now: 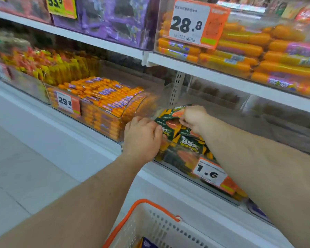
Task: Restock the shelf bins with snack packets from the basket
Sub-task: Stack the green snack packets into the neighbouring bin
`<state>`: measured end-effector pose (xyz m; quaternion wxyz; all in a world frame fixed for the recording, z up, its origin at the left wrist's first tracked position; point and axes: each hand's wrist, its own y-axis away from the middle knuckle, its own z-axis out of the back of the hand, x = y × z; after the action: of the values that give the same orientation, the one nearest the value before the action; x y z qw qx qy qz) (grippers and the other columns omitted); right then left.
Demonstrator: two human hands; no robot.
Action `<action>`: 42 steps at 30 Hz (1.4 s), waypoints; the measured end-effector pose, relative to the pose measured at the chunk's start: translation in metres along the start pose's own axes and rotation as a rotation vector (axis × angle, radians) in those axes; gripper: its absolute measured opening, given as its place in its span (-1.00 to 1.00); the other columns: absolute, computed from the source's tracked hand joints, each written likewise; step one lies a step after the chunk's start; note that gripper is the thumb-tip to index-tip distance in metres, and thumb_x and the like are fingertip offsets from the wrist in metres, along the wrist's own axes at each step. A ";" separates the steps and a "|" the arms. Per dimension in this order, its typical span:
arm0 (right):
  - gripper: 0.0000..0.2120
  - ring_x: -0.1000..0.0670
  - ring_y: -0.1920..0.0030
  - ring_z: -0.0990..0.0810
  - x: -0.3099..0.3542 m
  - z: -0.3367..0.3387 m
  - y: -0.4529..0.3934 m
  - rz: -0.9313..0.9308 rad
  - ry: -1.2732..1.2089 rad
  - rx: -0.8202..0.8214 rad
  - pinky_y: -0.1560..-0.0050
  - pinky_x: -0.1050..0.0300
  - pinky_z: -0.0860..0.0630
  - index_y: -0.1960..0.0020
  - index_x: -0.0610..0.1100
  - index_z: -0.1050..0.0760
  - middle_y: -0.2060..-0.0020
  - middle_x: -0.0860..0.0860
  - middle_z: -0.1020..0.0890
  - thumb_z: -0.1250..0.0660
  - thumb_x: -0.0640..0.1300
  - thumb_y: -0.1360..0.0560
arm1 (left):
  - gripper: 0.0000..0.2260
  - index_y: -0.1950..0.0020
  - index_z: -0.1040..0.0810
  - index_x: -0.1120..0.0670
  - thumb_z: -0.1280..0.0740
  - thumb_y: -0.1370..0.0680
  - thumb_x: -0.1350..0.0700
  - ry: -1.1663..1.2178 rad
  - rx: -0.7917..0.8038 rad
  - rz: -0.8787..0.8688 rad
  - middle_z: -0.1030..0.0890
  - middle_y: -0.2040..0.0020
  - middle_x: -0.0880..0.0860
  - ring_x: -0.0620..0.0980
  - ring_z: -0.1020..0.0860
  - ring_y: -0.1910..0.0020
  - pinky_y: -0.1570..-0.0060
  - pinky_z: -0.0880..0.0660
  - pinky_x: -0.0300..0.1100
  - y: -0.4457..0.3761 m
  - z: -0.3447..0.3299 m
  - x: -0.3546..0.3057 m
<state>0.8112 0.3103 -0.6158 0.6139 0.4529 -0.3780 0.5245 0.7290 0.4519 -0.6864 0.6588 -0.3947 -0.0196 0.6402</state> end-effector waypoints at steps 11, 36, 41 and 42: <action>-0.59 -0.16 -0.16 -0.56 -0.025 -0.018 -0.042 0.154 1.182 0.008 -0.18 0.04 -0.53 -0.39 -0.08 -0.46 -0.22 -0.11 -0.57 -0.27 0.04 -0.59 | -0.48 -0.05 -0.68 0.05 0.05 -0.54 -0.09 -0.017 -0.014 0.013 -0.62 -0.12 0.01 0.08 -0.39 -0.20 -0.18 -0.25 -0.03 0.000 -0.005 -0.002; -0.70 -0.08 0.37 -0.31 -0.129 0.015 0.131 1.273 0.560 -0.394 0.26 0.09 -0.23 0.41 -0.10 -0.24 0.45 -0.04 -0.30 -0.28 -0.19 -0.43 | -0.75 -0.07 -0.58 0.13 -0.22 -0.59 0.00 -0.396 1.399 -0.261 -0.59 -0.17 0.13 0.11 -0.54 -0.03 -0.13 -0.47 -0.01 0.103 -0.021 -0.035; -0.69 -0.10 0.40 -0.35 -0.240 0.013 0.160 0.611 0.759 -0.089 0.36 0.05 -0.33 0.41 -0.08 -0.21 0.46 -0.03 -0.34 -0.26 -0.20 -0.44 | -0.71 -0.21 -0.57 0.12 -0.21 -0.62 0.00 -0.518 1.476 -0.350 -0.56 -0.22 0.07 0.07 -0.52 -0.15 -0.18 -0.44 -0.03 0.125 -0.026 -0.050; -0.69 -0.09 0.37 -0.38 -0.262 0.014 0.167 0.425 0.813 0.006 0.34 0.05 -0.33 0.39 -0.08 -0.24 0.43 -0.05 -0.39 -0.26 -0.19 -0.47 | -0.67 -0.31 -0.52 0.13 -0.19 -0.64 -0.01 -0.551 1.491 -0.377 -0.51 -0.32 0.08 0.07 -0.48 -0.25 -0.20 -0.39 -0.12 0.129 -0.028 -0.052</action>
<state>0.6039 0.2243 -0.8308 0.5899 0.1247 -0.1895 0.7749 0.6275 0.3768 -0.7514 0.8165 0.3289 0.1842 0.4373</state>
